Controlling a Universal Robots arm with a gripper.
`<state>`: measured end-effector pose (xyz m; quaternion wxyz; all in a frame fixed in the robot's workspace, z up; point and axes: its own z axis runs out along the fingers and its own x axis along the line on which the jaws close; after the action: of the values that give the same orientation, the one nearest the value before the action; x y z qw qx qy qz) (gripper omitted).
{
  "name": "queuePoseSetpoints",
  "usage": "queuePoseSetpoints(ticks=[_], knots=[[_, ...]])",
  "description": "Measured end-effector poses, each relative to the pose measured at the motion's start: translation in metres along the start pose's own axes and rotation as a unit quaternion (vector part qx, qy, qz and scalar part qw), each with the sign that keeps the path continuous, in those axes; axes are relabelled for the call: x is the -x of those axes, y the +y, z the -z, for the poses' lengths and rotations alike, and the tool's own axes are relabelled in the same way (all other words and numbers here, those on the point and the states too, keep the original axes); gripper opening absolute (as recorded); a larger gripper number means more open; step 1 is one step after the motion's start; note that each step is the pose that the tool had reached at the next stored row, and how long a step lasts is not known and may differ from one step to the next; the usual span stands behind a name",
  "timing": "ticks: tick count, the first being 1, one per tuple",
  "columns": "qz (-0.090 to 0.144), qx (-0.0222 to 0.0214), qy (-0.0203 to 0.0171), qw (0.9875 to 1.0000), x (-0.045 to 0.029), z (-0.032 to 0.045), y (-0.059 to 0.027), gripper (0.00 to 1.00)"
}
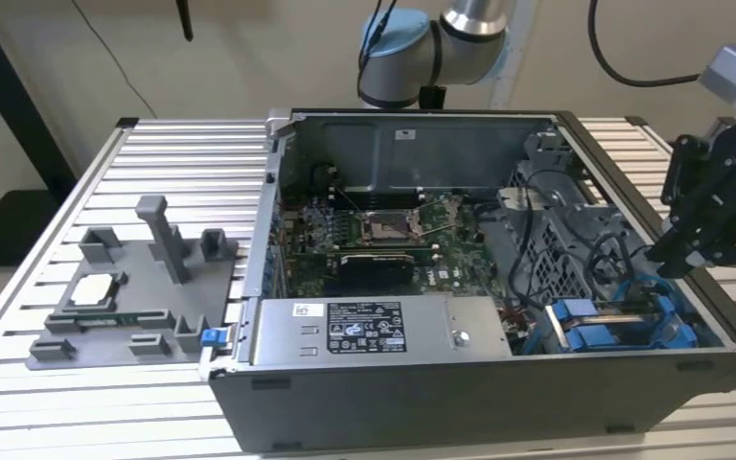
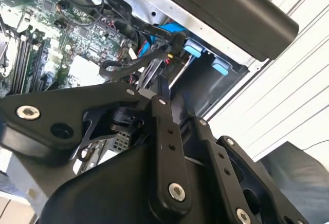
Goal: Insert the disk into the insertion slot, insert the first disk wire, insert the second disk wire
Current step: 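Insert the first disk wire, then insert the second disk wire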
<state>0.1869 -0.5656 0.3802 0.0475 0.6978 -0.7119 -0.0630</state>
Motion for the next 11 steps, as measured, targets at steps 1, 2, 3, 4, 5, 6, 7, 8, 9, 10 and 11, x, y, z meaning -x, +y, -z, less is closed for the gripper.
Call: queuePoseSetpoints(ticks=[1,2,3,4,5,6,7,8,9,10,11], knots=[[0.000,0.0000,0.0001,1.0000,0.0000,0.0003,-0.0015,1.00],[0.000,0.0000,-0.0003,1.0000,0.0000,0.0005,-0.0026,1.00],[0.001,0.0000,-0.0017,1.0000,0.0001,0.0006,-0.0036,1.00],[0.003,0.0000,-0.0035,1.0000,0.0001,0.0007,-0.0046,1.00],[0.004,-0.0001,-0.0058,1.0000,0.0001,0.0009,-0.0057,1.00],[0.005,-0.0008,-0.0091,0.9999,0.0001,0.0010,-0.0067,1.00],[0.006,-0.0027,-0.0121,0.9999,0.0001,0.0011,-0.0072,1.00],[0.007,-0.0047,-0.0146,0.9999,0.0001,0.0011,-0.0077,1.00],[0.008,-0.0077,-0.0162,0.9998,0.0001,0.0013,-0.0085,1.00],[0.009,-0.0118,-0.0171,0.9997,0.0002,0.0013,-0.0091,1.00],[0.009,-0.0159,-0.0175,0.9997,0.0002,0.0013,-0.0096,1.00]])
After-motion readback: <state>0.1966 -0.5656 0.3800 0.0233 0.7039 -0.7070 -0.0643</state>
